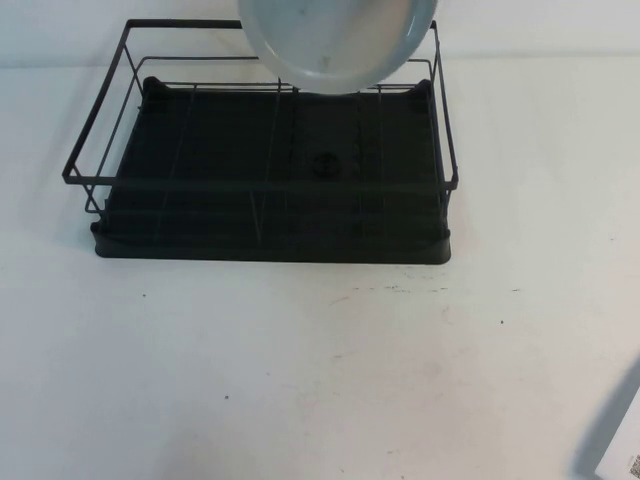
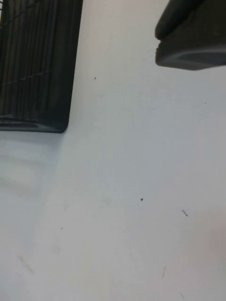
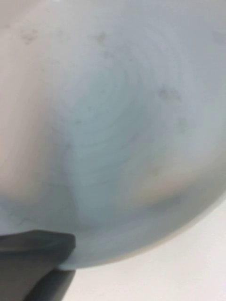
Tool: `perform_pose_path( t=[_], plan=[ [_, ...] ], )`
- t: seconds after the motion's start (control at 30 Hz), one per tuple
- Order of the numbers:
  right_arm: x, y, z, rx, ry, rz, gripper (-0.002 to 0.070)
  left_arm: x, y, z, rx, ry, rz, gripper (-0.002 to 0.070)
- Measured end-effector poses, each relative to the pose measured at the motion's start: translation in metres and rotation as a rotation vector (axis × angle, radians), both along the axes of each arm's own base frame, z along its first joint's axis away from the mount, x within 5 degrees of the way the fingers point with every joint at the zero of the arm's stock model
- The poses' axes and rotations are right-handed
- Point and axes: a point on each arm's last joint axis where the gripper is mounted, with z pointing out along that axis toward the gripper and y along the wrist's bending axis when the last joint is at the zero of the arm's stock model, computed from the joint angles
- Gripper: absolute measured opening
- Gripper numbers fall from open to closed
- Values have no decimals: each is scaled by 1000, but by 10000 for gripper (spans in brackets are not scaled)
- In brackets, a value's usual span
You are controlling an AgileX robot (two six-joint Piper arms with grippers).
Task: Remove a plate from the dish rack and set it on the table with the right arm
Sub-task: Place the plate from the table
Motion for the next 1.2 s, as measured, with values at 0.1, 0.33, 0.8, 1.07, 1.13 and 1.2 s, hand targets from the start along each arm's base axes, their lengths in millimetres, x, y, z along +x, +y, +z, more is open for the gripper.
perform_pose_path(
  t=[0.1, 0.33, 0.8, 1.07, 1.13, 1.2],
  plan=[
    [-10, -4, 9, -6, 36, -9, -9, 0, 0, 0, 0, 0, 0, -4],
    [-45, -17, 38, -43, 139, -39, -9, 0, 0, 0, 0, 0, 0, -4],
    [-116, -39, 78, -11, 301, -73, -9, 0, 0, 0, 0, 0, 0, -4],
    [-166, -54, 50, 97, 462, -144, -9, 0, 0, 0, 0, 0, 0, -4],
    [-182, -58, 38, 142, 504, -165, -9, 0, 0, 0, 0, 0, 0, -4],
    [-196, -62, 25, 187, 552, -188, -9, 0, 0, 0, 0, 0, 0, -4]
  ],
)
